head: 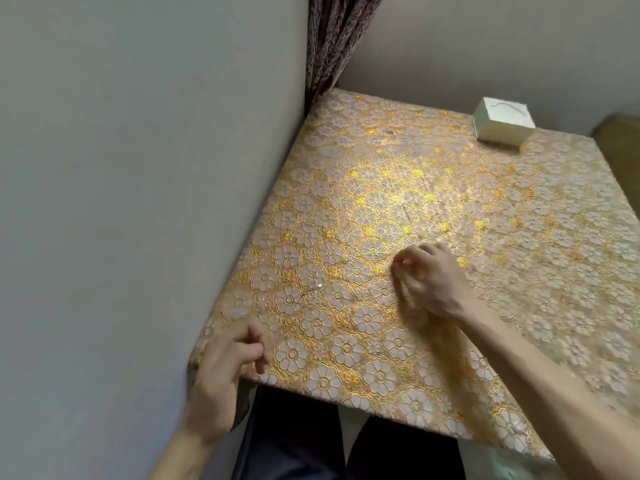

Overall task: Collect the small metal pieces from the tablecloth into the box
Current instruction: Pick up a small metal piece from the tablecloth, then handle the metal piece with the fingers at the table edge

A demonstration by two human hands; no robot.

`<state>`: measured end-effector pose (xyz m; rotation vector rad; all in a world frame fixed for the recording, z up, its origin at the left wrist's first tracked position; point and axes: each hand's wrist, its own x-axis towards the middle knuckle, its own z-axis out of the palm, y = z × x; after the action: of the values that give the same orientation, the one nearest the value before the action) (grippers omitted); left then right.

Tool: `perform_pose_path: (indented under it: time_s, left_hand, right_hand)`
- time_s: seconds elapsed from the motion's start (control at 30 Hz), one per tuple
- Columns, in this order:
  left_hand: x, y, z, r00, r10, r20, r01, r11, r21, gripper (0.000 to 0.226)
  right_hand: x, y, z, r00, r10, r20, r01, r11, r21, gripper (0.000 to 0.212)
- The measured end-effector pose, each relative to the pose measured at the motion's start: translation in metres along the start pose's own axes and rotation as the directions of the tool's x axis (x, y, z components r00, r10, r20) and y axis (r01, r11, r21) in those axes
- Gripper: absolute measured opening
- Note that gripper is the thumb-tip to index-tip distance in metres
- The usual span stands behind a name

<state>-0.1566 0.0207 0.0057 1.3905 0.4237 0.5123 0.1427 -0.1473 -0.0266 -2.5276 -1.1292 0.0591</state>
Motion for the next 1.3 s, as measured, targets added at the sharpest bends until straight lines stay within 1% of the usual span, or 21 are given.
perform_pose_path:
  time_s: [0.1, 0.2, 0.23, 0.27, 0.3, 0.33, 0.37, 0.4, 0.43, 0.47, 0.5, 0.57, 0.67, 0.77, 0.83, 0.93, 1.0, 1.07, 1.1, 1.2, 1.3]
  left_hand:
    - [-0.013, -0.007, -0.006, 0.993, 0.026, 0.118, -0.032, 0.999, 0.044, 0.014]
    - [-0.021, -0.012, -0.007, 0.978, 0.009, 0.207, -0.025, 0.997, 0.075, 0.013]
    - [-0.023, -0.012, -0.006, 0.974, 0.005, 0.226, -0.021, 0.997, 0.069, 0.012]
    - [-0.024, -0.011, -0.006, 0.97, -0.001, 0.241, -0.01, 0.999, 0.046, 0.011]
    - [-0.026, -0.011, -0.005, 0.968, -0.003, 0.25, -0.001, 1.0, 0.016, 0.011]
    - [-0.027, -0.01, -0.006, 0.967, -0.004, 0.255, 0.007, 1.0, -0.012, 0.011]
    - [-0.029, -0.009, -0.006, 0.966, -0.009, 0.258, 0.018, 0.999, -0.03, 0.01]
    - [-0.031, -0.007, -0.007, 0.963, -0.018, 0.268, 0.028, 0.999, -0.036, 0.01]
    - [-0.033, -0.004, -0.008, 0.958, -0.027, 0.286, 0.038, 0.999, -0.034, 0.011]
    - [-0.035, -0.002, -0.009, 0.95, -0.036, 0.311, 0.048, 0.998, -0.03, 0.012]
    - [-0.037, 0.0, -0.01, 0.94, -0.047, 0.339, 0.059, 0.998, -0.026, 0.014]
    - [-0.039, 0.006, -0.012, 0.916, -0.071, 0.395, 0.081, 0.997, -0.01, 0.016]
    - [-0.04, 0.015, -0.012, 0.89, -0.085, 0.447, 0.102, 0.995, -0.015, 0.011]
    - [-0.043, 0.023, -0.011, 0.878, -0.086, 0.471, 0.102, 0.995, -0.009, 0.011]
    - [-0.043, 0.025, -0.01, 0.883, -0.084, 0.461, 0.091, 0.996, 0.007, 0.012]
    - [-0.038, 0.021, -0.008, 0.917, -0.098, 0.386, 0.057, 0.992, 0.117, 0.013]
    - [-0.031, 0.017, -0.008, 0.944, -0.085, 0.318, 0.011, 0.974, 0.226, 0.014]
    - [-0.02, 0.016, -0.007, 0.967, -0.046, 0.249, -0.041, 0.942, 0.334, 0.014]
    - [-0.014, 0.016, -0.005, 0.975, -0.026, 0.219, -0.054, 0.936, 0.349, 0.015]
    - [0.006, 0.013, 0.004, 0.992, 0.025, 0.122, -0.058, 0.958, 0.28, 0.024]
    - [0.025, 0.004, 0.014, 1.0, 0.001, -0.015, 0.002, 0.977, 0.215, 0.031]
  right_hand:
    - [-0.019, -0.003, 0.009, 0.991, -0.004, -0.133, -0.01, 0.995, -0.101, 0.022]
    - [-0.039, -0.032, 0.014, 0.98, 0.0, -0.2, -0.021, 0.995, -0.099, 0.034]
    - [-0.046, -0.045, 0.016, 0.98, -0.009, -0.201, -0.002, 0.998, -0.058, 0.035]
    - [-0.053, -0.06, 0.017, 0.984, 0.005, -0.176, -0.002, 1.0, 0.022, 0.033]
    - [-0.058, -0.077, 0.015, 0.991, 0.067, -0.118, -0.049, 0.988, 0.15, 0.028]
    - [-0.061, -0.093, 0.014, 0.984, 0.178, -0.004, -0.167, 0.934, 0.315, 0.021]
    - [-0.063, -0.108, 0.012, 0.939, 0.291, 0.183, -0.344, 0.807, 0.48, 0.018]
    - [-0.065, -0.123, 0.01, 0.843, 0.357, 0.402, -0.536, 0.613, 0.58, 0.022]
    - [-0.068, -0.134, 0.009, 0.731, 0.35, 0.586, -0.682, 0.416, 0.601, 0.028]
    - [-0.073, -0.141, 0.011, 0.649, 0.305, 0.697, -0.761, 0.284, 0.583, 0.034]
    - [-0.077, -0.146, 0.014, 0.599, 0.263, 0.756, -0.801, 0.208, 0.562, 0.038]
    - [-0.083, -0.15, 0.02, 0.555, 0.209, 0.805, -0.831, 0.105, 0.546, 0.042]
    - [-0.078, -0.15, 0.024, 0.549, 0.228, 0.805, -0.826, -0.004, 0.564, 0.041]
    - [-0.068, -0.15, 0.021, 0.558, 0.211, 0.803, -0.808, -0.084, 0.583, 0.031]
    - [-0.065, -0.149, 0.019, 0.592, 0.183, 0.785, -0.786, -0.085, 0.612, 0.02]
    - [-0.072, -0.142, 0.014, 0.674, 0.194, 0.713, -0.727, -0.003, 0.687, 0.012]
    - [-0.082, -0.131, 0.007, 0.716, 0.235, 0.657, -0.682, 0.033, 0.731, 0.016]
    - [-0.094, -0.117, -0.002, 0.738, 0.283, 0.613, -0.646, 0.03, 0.763, 0.027]
    - [-0.1, -0.11, -0.007, 0.741, 0.312, 0.595, -0.631, 0.022, 0.775, 0.03]
    - [-0.118, -0.094, -0.017, 0.746, 0.382, 0.546, -0.589, -0.005, 0.808, 0.022]
    - [-0.13, -0.087, -0.017, 0.758, 0.432, 0.489, -0.54, -0.003, 0.841, 0.018]
